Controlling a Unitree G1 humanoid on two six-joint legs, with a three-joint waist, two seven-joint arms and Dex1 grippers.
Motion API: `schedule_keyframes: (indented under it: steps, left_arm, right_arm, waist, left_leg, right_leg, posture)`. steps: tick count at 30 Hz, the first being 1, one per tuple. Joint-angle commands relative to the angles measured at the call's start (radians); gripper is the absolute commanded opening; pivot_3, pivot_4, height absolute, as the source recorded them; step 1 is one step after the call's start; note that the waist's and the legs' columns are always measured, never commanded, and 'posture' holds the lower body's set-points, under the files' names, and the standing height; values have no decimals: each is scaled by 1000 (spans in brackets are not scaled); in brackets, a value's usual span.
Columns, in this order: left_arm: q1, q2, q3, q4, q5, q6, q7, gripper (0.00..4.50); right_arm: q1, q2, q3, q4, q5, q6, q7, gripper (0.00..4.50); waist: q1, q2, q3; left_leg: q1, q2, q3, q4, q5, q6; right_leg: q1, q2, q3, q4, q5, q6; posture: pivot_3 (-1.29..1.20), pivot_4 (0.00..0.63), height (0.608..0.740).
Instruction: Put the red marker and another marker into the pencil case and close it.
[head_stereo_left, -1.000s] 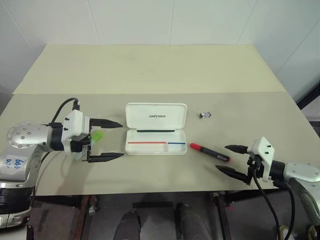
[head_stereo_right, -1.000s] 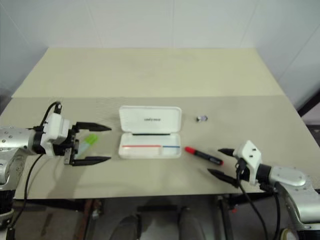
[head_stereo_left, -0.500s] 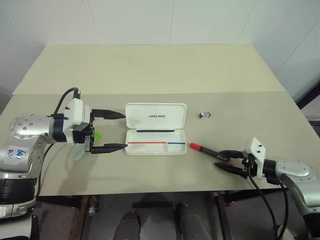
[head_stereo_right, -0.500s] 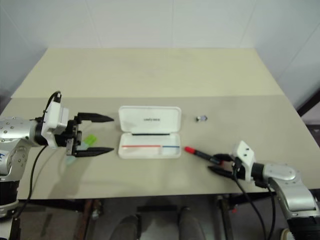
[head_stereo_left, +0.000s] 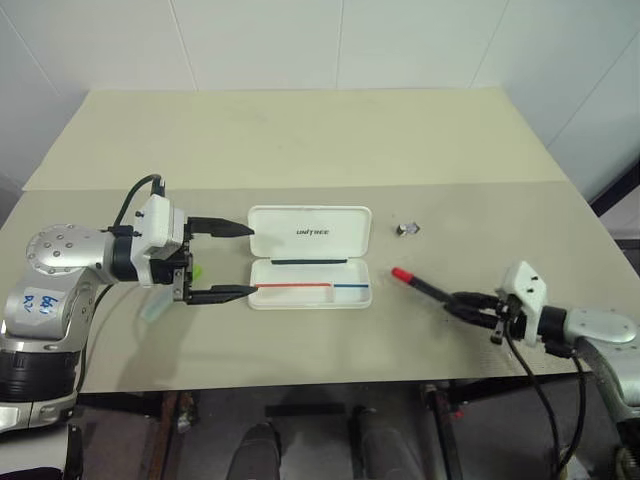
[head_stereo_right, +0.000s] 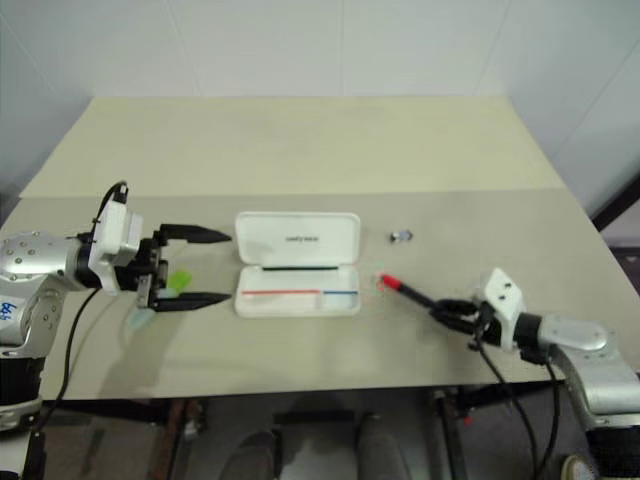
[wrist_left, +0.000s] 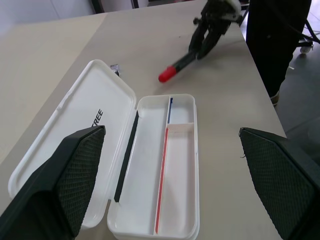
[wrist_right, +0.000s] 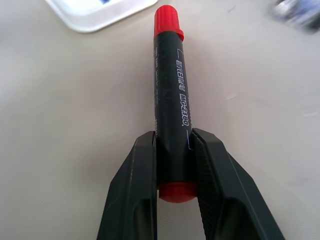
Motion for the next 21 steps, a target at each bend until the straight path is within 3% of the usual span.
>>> schedule_keyframes:
  steps: [1,7,10,15,21]
  left_arm:
    - [-3,29,28,6,-3,-30,-10,4500]
    - [0,45,37,41,8,-71,-11,4500]
    - [8,47,39,42,7,-80,-8,4500]
    - [32,45,42,39,11,-86,7,4500]
    - [50,31,33,21,13,-87,33,4500]
  right_arm:
    - [-34,-44,-49,-120,59,42,21,640]
    - [-116,-34,29,-272,124,140,21,640]
    - [-205,30,140,-301,122,169,13,640]
    - [-356,162,318,-174,10,106,22,640]
    - [-457,248,402,2,-74,11,60,640]
  waist:
    - [-2,0,0]
    - [0,0,0]
    - [-4,0,0]
    - [-3,0,0]
    - [1,-1,0]
  left_leg:
    - [0,0,0,0,0,0]
    - [0,0,0,0,0,0]
    - [0,0,0,0,0,0]
    - [0,0,0,0,0,0]
    - [-1,0,0,-1,0,0]
  right_leg:
    - [0,0,0,0,0,0]
    - [0,0,0,0,0,0]
    - [0,0,0,0,0,0]
    - [-1,0,0,0,0,0]
    - [-1,0,0,2,0,0]
  posture:
    - [0,150,740]
    - [0,150,740]
    - [0,150,740]
    - [0,150,740]
    - [0,150,740]
